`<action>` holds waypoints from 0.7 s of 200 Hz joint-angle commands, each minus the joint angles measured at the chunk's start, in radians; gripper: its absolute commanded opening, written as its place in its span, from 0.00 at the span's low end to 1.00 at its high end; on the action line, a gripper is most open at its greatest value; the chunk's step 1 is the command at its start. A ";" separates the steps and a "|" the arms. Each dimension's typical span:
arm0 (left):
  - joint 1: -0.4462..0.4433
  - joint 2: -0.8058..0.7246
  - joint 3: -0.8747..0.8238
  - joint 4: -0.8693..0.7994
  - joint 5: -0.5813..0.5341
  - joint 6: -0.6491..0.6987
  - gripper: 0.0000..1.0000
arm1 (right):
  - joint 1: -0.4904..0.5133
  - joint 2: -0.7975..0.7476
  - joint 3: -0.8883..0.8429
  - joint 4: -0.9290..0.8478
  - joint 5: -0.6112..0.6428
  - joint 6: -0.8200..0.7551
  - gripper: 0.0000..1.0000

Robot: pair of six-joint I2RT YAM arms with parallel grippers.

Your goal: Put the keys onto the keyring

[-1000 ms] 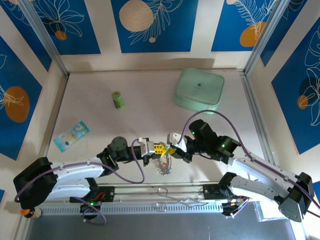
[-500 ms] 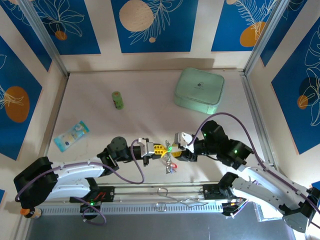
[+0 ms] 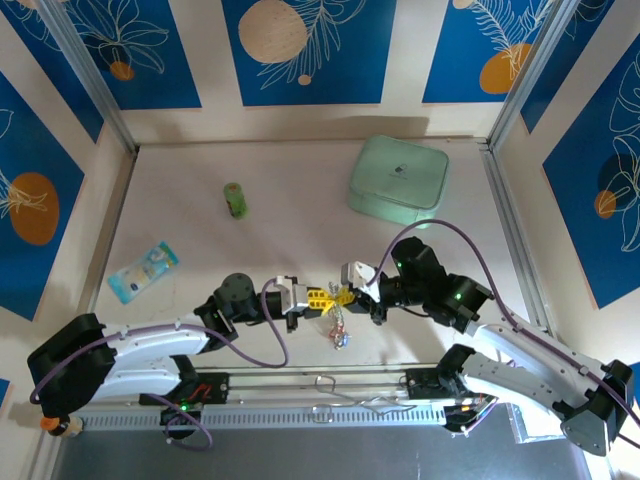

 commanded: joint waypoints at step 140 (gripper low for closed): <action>-0.008 -0.042 0.162 -0.419 -0.049 0.161 0.14 | 0.122 0.188 0.261 -0.290 0.178 -0.269 0.00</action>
